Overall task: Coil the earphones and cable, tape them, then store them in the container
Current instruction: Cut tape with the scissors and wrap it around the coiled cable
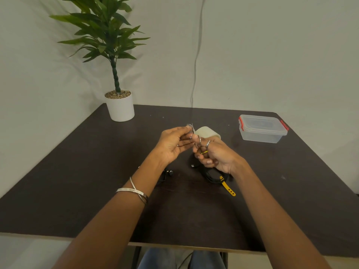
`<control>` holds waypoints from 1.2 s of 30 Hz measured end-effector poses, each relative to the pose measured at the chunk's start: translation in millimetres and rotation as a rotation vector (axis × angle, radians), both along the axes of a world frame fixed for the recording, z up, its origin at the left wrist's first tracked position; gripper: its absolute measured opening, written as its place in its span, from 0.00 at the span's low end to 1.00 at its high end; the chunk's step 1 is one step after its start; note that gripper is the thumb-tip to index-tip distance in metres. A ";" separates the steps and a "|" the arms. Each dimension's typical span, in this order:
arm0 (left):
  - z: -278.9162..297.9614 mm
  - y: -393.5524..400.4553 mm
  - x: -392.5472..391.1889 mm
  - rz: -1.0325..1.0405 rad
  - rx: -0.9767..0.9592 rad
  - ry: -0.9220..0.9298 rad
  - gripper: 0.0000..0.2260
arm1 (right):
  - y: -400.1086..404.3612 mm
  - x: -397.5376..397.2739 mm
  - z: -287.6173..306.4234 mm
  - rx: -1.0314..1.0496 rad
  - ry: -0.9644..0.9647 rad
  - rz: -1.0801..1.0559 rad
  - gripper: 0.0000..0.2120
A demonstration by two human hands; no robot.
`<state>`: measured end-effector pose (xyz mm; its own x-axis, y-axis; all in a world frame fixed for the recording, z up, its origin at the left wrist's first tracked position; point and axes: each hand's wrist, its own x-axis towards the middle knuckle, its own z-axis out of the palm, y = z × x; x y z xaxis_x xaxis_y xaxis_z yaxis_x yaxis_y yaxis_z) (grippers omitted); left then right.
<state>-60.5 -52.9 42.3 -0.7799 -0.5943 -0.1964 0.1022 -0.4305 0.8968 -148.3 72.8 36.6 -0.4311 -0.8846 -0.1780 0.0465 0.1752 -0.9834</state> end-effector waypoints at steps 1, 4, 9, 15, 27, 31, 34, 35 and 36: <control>-0.6 -0.5 0.0 -0.003 0.003 0.002 0.03 | -0.1 -0.3 -1.0 -0.011 -0.009 0.000 0.21; -2.7 -2.0 -0.2 -0.012 0.014 0.006 0.03 | 0.4 -0.3 -2.8 -0.035 -0.020 -0.001 0.19; -2.5 -2.5 -0.9 -0.031 0.000 -0.001 0.03 | 0.3 -0.9 -2.3 -0.026 -0.035 -0.001 0.20; -2.6 -4.3 0.5 -0.049 -0.005 -0.002 0.03 | -2.1 -2.8 0.2 0.039 -0.042 -0.008 0.22; -7.1 -5.4 0.6 -0.051 0.041 0.001 0.02 | -3.4 6.1 -3.3 -0.076 -0.128 -0.073 0.18; -6.8 -6.2 0.3 -0.054 0.063 0.020 0.03 | -0.5 9.0 2.0 -0.101 -0.203 -0.017 0.21; -7.1 -6.2 -0.5 -0.056 0.072 0.033 0.03 | 11.1 11.2 16.0 -0.173 -0.192 0.052 0.21; -7.5 -6.0 -0.6 -0.054 0.085 0.043 0.03 | 17.9 10.6 21.0 -0.204 -0.149 0.011 0.19; -8.0 -5.8 -1.8 -0.053 0.098 0.052 0.02 | 25.8 9.0 26.8 -0.203 -0.068 -0.083 0.18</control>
